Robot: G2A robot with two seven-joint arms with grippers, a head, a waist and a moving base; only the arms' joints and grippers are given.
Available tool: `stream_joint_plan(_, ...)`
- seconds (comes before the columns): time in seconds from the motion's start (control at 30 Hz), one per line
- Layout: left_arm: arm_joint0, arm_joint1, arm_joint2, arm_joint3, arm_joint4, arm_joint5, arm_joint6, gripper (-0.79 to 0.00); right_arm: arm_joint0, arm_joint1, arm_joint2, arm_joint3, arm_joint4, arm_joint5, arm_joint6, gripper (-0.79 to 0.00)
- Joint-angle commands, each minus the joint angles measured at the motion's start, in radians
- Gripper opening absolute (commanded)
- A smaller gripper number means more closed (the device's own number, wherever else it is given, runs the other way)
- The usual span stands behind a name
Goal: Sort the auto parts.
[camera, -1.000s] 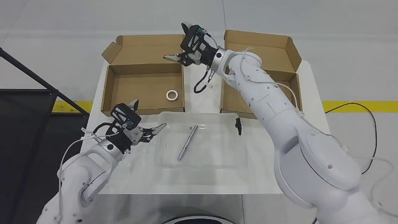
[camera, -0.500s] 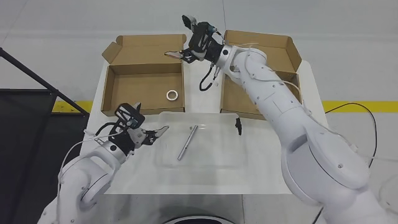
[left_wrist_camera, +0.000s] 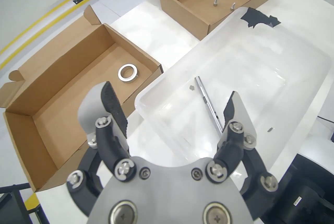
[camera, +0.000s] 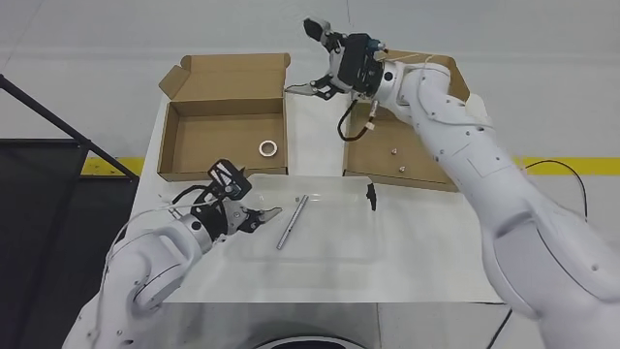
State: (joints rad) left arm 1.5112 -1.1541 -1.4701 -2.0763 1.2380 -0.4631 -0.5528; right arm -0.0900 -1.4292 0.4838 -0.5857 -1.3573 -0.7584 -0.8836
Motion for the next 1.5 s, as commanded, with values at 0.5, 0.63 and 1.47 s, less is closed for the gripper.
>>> stream_joint_plan(0.5, -0.051, 0.0, 0.083, 0.028, -0.033, 0.025, -0.084, 0.0, -0.732, 0.361, 0.715, -1.242, 0.264, -0.087, 0.988, 0.0)
stream_joint_plan(0.63, -0.056, 0.001, 0.083, 0.02, -0.023, 0.026, -0.097, 0.0, -0.732, 0.361, 0.715, -1.242, 0.264, -0.087, 0.988, 0.0)
stream_joint_plan(1.47, -0.393, -0.046, 0.353, 0.083, -0.221, 0.347, -0.696, 0.0, -0.732, 0.361, 0.715, -1.242, 0.264, -0.087, 0.988, 0.0)
